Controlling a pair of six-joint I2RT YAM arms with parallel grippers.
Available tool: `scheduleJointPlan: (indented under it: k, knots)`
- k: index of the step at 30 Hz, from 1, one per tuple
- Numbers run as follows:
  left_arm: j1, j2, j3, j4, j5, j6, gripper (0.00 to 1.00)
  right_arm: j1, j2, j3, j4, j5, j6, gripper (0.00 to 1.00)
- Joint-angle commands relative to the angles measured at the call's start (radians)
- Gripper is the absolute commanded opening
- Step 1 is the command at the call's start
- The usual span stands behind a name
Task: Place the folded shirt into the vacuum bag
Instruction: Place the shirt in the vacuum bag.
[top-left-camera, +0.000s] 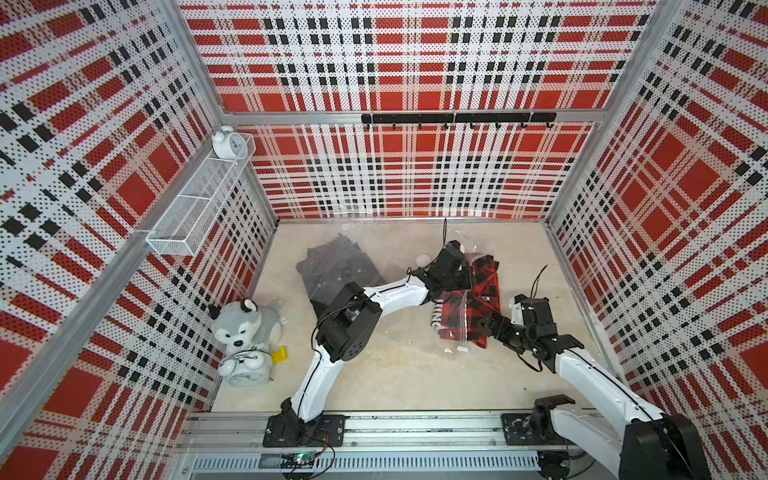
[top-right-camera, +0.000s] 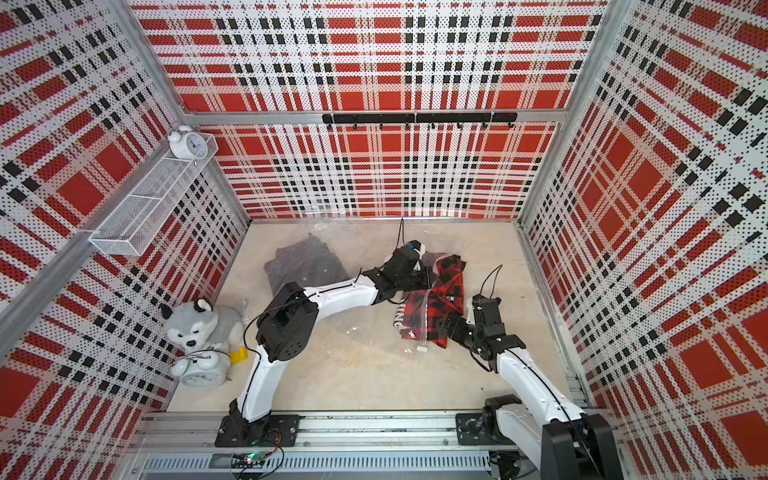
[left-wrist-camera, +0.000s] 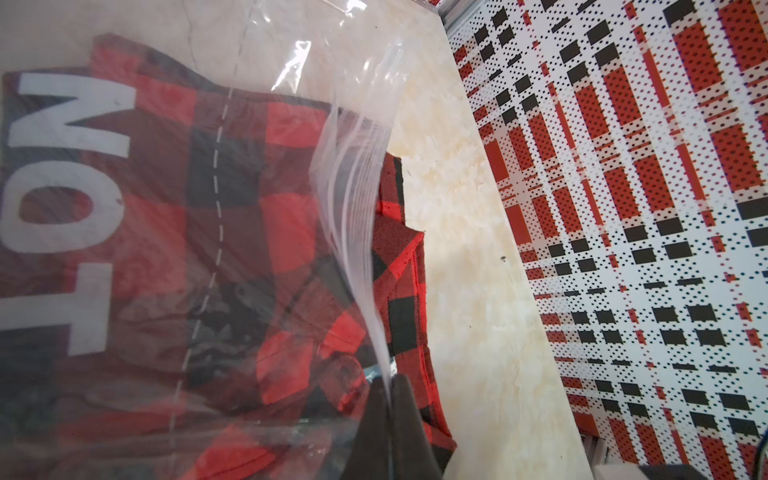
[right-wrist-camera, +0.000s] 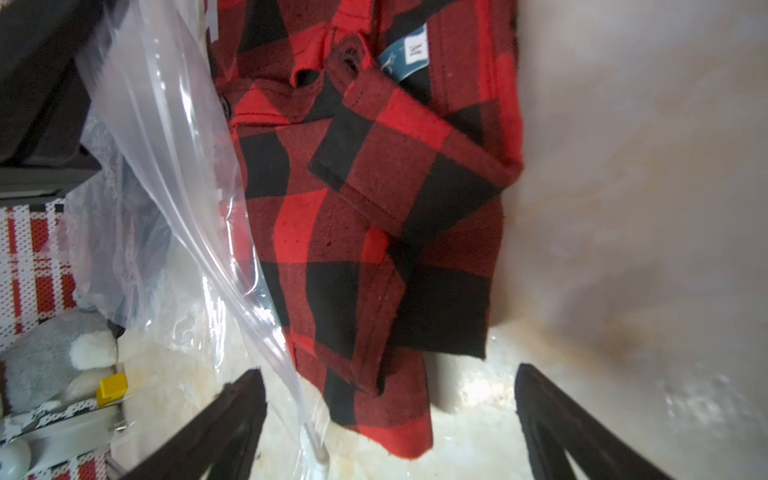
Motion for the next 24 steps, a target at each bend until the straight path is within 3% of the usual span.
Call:
scheduleJointPlan:
  k: [1,6,12,13,16,19,21,24]
  knots:
    - [0.006,-0.009,0.007,0.013,0.008,0.005,0.00,-0.035,-0.016,0.035,-0.042,0.138,0.022,0.98]
    - [0.006,-0.001,0.017,0.024,0.020,-0.003,0.00,-0.074,0.118,0.059,0.137,-0.002,0.017,0.96]
    - [0.003,0.008,0.024,0.023,0.026,-0.008,0.00,-0.066,0.307,0.024,0.297,-0.203,0.006,0.81]
    - [0.002,0.011,0.028,0.022,0.027,-0.009,0.00,-0.063,0.325,0.011,0.318,-0.215,0.008,0.78]
    - [-0.003,0.017,0.040,0.023,0.035,-0.011,0.00,-0.058,0.361,-0.022,0.386,-0.253,0.027,0.50]
    - [-0.007,0.022,0.047,0.023,0.037,-0.012,0.00,-0.050,0.367,-0.026,0.415,-0.270,0.039,0.30]
    - [-0.008,0.022,0.047,0.023,0.038,-0.013,0.00,-0.042,0.358,-0.009,0.424,-0.285,0.045,0.24]
    - [-0.014,0.018,0.046,0.023,0.038,-0.014,0.00,-0.014,0.344,0.022,0.438,-0.312,0.056,0.22]
